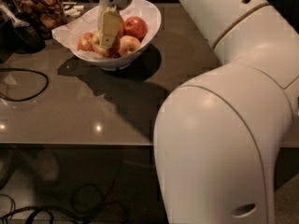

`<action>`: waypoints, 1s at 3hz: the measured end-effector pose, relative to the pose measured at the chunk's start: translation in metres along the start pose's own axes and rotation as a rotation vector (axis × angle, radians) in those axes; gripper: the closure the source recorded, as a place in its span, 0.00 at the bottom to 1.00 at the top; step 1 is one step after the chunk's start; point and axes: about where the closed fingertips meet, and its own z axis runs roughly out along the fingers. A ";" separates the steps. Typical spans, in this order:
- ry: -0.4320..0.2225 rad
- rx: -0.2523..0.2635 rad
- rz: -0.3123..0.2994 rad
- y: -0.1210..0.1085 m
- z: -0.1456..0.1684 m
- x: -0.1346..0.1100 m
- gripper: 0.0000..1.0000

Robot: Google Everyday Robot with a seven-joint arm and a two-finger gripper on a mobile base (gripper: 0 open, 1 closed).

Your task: Pick apple from white bowl

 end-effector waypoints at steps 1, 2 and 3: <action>0.008 0.036 -0.006 -0.008 -0.015 0.002 1.00; 0.031 0.092 0.012 -0.020 -0.037 0.015 1.00; 0.058 0.151 0.035 -0.034 -0.059 0.030 1.00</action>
Offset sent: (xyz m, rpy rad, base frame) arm 0.0280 -0.0628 0.0632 -0.0477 -0.1092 -0.1011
